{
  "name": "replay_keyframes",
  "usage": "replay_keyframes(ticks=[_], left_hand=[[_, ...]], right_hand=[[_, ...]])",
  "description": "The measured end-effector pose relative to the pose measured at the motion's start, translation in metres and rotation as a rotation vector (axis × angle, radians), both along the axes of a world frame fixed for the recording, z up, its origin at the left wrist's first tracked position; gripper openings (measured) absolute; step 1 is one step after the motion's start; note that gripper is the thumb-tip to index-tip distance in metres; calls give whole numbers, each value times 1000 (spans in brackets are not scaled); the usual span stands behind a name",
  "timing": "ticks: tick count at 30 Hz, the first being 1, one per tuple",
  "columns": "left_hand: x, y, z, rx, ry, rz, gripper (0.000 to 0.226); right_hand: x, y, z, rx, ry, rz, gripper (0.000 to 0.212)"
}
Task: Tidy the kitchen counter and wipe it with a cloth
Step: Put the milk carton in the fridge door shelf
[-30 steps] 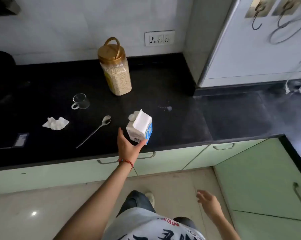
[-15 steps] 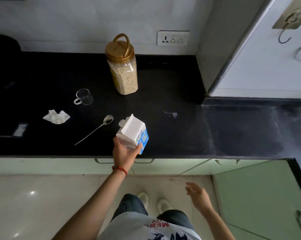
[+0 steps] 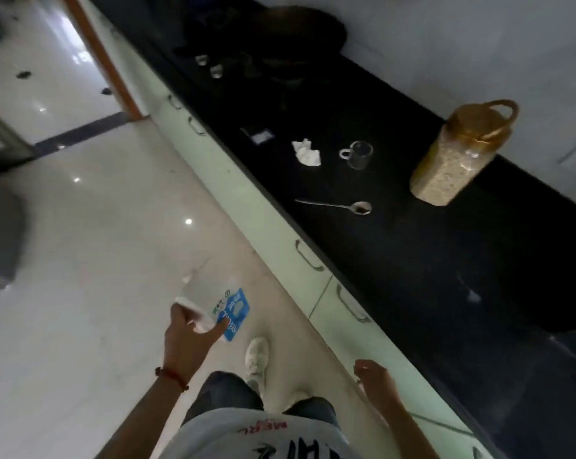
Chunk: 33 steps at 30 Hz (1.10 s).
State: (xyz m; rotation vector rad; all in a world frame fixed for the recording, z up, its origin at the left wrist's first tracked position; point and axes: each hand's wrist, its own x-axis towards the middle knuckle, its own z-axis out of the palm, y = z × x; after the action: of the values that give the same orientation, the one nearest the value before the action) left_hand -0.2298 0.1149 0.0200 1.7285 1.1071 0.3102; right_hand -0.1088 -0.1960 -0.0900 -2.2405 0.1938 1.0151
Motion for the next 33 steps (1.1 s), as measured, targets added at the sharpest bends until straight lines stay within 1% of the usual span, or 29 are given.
replay_keyframes(ticks=[2, 5, 6, 8, 9, 10, 11, 12, 13, 14, 16, 18, 22, 25, 27, 28, 31, 33], left_hand=[[-38, 6, -4, 8, 46, 100, 47], [-90, 13, -10, 12, 119, 252, 49], [-105, 15, -12, 8, 134, 312, 51], [-133, 18, -16, 2, 147, 440, 53], [-145, 21, -18, -3, 150, 503, 53], [-156, 24, -19, -12, 152, 564, 53], [-167, 28, -21, -24, 154, 628, 53], [-178, 34, -23, -33, 157, 686, 53], [-187, 40, -25, -42, 164, 736, 53], [-196, 48, -27, -53, 174, 780, 53], [-209, 69, -27, -71, 184, 852, 52], [-217, 97, -26, -79, 182, 878, 51], [-230, 169, -23, -80, 155, 836, 51], [-236, 232, -17, -36, 115, 769, 59], [-238, 274, -11, 4, 106, 763, 59], [-238, 295, -8, 22, 97, 773, 57], [-235, 355, 1, 53, 57, 815, 55], [-232, 393, 4, 60, 27, 858, 54]], right_hand=[[10, 29, -5, -16, 15, 155, 16], [15, 84, -5, -29, 19, 469, 36], [15, 105, -2, -27, 28, 533, 39], [12, 148, 9, -12, 27, 643, 38], [10, 170, 15, 10, 7, 709, 45], [7, 193, 23, 35, -21, 766, 62], [4, 215, 22, 71, -40, 809, 84], [2, 237, 20, 96, -38, 825, 100], [-2, 258, 20, 112, -58, 850, 104], [-6, 280, 24, 106, -58, 866, 98], [-16, 319, 28, 93, -58, 887, 78], [-24, 356, 27, 80, -53, 893, 65], [-35, 415, 14, 57, -47, 881, 46], [-39, 456, 6, 35, -37, 857, 20], [-40, 487, 8, 38, -23, 837, 12], [-39, 502, 8, 25, -18, 828, 10], [-29, 551, -10, -1, -20, 823, 31], [-20, 590, -26, 2, -21, 849, 37]])
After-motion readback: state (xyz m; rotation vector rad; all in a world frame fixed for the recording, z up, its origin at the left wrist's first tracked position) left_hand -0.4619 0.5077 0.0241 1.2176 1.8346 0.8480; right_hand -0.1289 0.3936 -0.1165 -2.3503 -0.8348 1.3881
